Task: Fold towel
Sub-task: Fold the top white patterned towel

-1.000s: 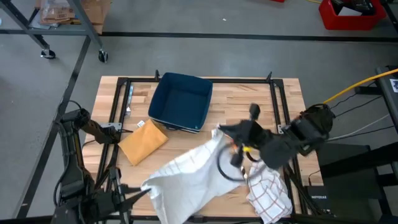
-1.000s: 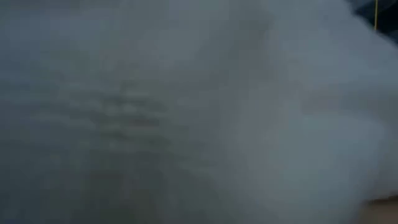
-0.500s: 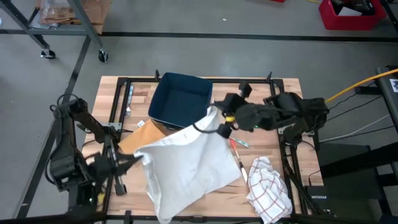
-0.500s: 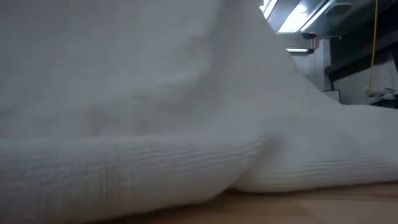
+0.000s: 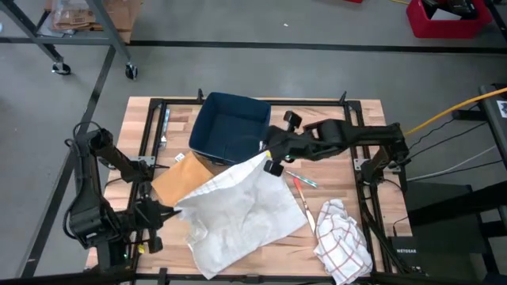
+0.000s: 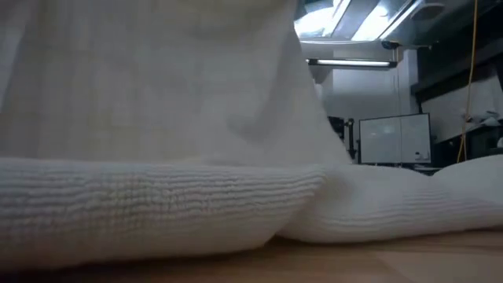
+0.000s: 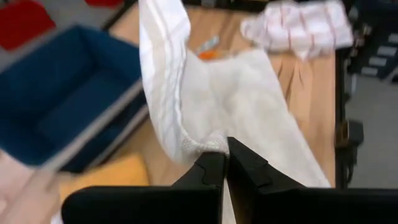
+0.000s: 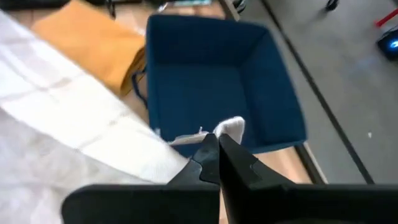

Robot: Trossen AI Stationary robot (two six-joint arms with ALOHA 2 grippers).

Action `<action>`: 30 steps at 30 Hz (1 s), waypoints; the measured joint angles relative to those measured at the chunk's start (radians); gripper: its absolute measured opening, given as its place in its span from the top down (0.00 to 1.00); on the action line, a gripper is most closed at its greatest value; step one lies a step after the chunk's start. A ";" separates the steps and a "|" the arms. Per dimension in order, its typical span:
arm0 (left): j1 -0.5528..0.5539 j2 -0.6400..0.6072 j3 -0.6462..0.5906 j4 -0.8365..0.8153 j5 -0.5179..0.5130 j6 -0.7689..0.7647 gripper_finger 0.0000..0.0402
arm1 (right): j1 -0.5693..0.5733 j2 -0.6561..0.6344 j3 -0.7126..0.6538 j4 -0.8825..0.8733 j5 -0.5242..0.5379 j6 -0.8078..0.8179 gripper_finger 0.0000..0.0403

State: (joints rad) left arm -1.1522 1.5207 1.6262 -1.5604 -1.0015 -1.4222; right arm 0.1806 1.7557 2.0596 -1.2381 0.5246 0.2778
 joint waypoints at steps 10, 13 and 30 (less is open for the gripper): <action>-0.008 0.018 0.002 -0.011 0.128 0.043 1.00 | 0.011 -0.004 -0.049 -0.002 -0.152 -0.008 1.00; 0.001 -0.016 0.002 -0.011 0.129 0.164 1.00 | 0.009 -0.015 -0.049 -0.003 -0.129 -0.024 1.00; 0.010 -0.297 0.002 -0.011 0.323 0.165 1.00 | 0.009 -0.042 -0.029 -0.087 -0.109 -0.048 1.00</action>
State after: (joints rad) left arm -1.1423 1.2240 1.6287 -1.5715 -0.6788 -1.2567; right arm 0.1894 1.7134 2.0308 -1.3254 0.4156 0.2302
